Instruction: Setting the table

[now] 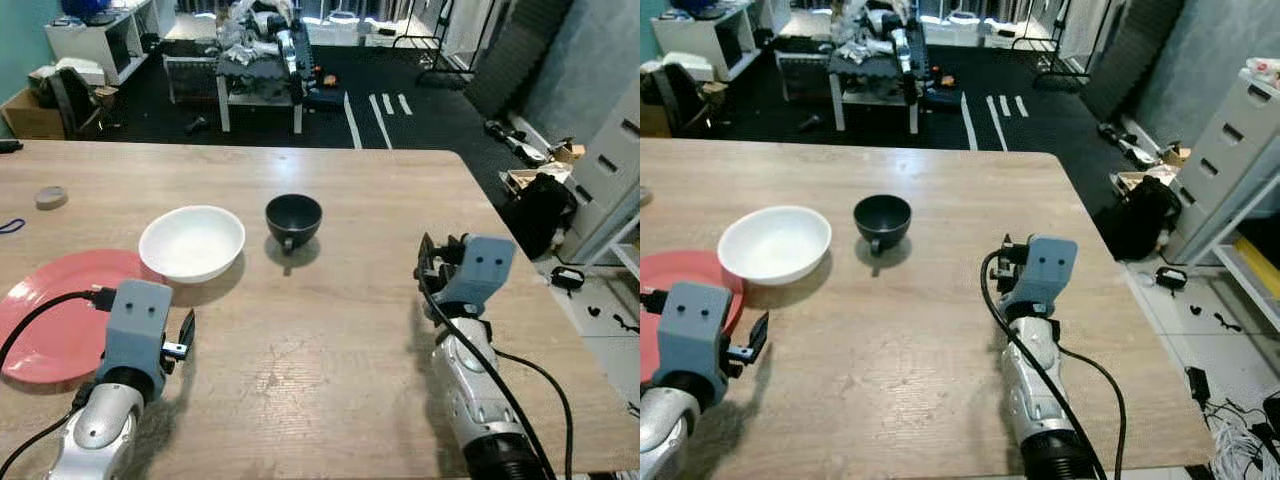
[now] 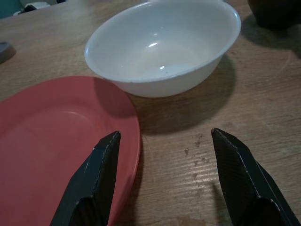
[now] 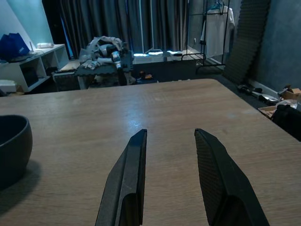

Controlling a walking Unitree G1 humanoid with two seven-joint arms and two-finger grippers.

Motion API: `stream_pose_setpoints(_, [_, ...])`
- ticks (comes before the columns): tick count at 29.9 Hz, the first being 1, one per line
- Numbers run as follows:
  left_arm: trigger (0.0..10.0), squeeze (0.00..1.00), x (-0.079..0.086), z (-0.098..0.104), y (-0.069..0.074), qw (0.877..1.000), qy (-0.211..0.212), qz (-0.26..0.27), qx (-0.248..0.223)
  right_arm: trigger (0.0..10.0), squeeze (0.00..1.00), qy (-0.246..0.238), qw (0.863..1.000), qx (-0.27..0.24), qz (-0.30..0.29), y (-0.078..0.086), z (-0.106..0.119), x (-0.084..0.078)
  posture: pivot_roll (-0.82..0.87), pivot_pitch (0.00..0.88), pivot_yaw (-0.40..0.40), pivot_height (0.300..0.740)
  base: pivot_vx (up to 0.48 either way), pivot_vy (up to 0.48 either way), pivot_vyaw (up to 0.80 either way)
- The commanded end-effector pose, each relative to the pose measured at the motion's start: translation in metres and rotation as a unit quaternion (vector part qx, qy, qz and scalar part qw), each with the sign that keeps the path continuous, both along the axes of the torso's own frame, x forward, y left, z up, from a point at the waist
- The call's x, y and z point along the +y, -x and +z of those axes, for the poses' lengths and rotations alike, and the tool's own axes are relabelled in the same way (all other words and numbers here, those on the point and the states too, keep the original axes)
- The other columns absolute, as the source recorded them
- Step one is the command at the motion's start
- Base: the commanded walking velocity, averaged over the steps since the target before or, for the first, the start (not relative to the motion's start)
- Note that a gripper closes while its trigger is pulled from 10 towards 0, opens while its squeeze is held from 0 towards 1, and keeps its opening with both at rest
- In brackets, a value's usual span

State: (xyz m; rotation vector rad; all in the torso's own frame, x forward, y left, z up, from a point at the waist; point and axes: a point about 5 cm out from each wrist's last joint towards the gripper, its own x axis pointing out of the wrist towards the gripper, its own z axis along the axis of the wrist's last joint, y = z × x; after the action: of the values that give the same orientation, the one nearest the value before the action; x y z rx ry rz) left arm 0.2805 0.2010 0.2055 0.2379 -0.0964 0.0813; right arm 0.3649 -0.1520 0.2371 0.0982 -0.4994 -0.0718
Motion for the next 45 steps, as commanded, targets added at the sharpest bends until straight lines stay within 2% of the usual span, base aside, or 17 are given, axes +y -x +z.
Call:
stream_pose_setpoints(1, [10.0,0.00,0.003,-0.005,0.001,1.000,-0.007,0.010,0.007,10.0,0.00,-0.003,1.000,0.014,-0.001,0.002,-0.007,0.000,0.20,0.166,0.062,0.740,0.000,0.000,0.00])
stream_pose_setpoints(13, [10.0,0.00,0.004,-0.004,-0.004,1.000,-0.008,0.015,-0.003,10.0,0.00,-0.010,1.000,0.029,0.006,0.002,-0.012,0.004,0.20,0.154,0.067,0.740,0.000,0.000,0.00])
stream_pose_setpoints(41, [10.0,0.00,0.006,-0.004,-0.006,1.000,-0.009,0.021,-0.005,10.0,0.00,-0.013,0.999,0.044,0.009,0.003,-0.018,0.005,0.20,0.155,0.070,0.740,0.000,0.000,0.00])
stream_pose_setpoints(45, [10.0,0.00,0.006,-0.005,-0.007,1.000,-0.008,0.021,-0.004,10.0,0.00,-0.013,0.999,0.045,0.009,0.003,-0.018,0.005,0.20,0.154,0.069,0.740,0.000,0.438,0.00])
